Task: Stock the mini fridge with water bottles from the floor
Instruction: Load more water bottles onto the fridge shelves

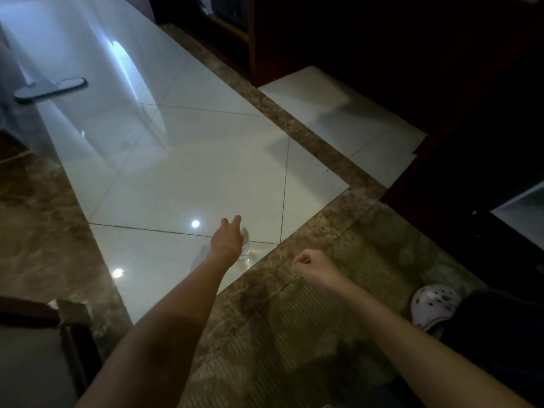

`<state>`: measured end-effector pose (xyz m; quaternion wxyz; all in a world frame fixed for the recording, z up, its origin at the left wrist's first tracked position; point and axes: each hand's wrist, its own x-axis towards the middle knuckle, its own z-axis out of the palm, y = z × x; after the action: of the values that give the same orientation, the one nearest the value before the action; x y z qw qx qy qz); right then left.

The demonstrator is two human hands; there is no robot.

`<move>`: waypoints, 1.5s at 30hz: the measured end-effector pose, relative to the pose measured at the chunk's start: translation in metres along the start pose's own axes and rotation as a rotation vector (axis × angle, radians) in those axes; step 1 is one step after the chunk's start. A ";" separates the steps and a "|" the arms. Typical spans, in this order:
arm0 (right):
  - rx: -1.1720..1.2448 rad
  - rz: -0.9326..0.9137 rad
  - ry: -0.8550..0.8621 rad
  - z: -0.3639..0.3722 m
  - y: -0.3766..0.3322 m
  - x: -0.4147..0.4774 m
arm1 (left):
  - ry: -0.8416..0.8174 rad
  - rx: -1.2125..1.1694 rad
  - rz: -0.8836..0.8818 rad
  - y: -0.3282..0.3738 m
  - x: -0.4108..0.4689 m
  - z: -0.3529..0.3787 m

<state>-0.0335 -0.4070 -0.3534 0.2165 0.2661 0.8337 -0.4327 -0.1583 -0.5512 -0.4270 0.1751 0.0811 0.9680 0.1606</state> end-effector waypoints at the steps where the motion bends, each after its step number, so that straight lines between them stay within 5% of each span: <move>1: 0.002 0.011 -0.004 0.000 0.004 -0.001 | -0.015 0.005 0.005 0.001 -0.002 0.002; 9: -0.093 0.033 -0.042 -0.012 0.023 -0.015 | 0.026 0.136 0.104 0.008 -0.027 0.023; 14: -0.135 -0.002 -0.040 -0.029 0.028 -0.021 | 0.036 -0.038 0.148 0.029 -0.045 0.007; 22: -0.022 -0.027 -0.156 -0.086 0.029 -0.035 | -0.072 -0.208 0.542 0.127 -0.095 -0.064; 29: 0.107 -0.376 0.062 -0.169 0.040 -0.079 | -0.188 -0.361 0.876 0.236 -0.135 -0.132; 37: 0.268 -0.261 0.678 -0.256 0.078 -0.105 | 0.127 -0.451 0.794 0.384 -0.176 -0.134; 42: 0.370 -0.301 0.460 -0.322 0.117 -0.143 | -0.084 -0.485 0.903 0.454 -0.191 -0.132; 45: 0.408 -0.268 0.525 -0.342 0.149 -0.158 | -0.312 -0.454 0.935 0.491 -0.196 -0.120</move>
<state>0.1366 -0.0891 -0.1690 -0.1214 0.2941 0.7849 -0.5317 0.0285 -0.1676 -0.0927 0.2396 0.4859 0.7322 0.4127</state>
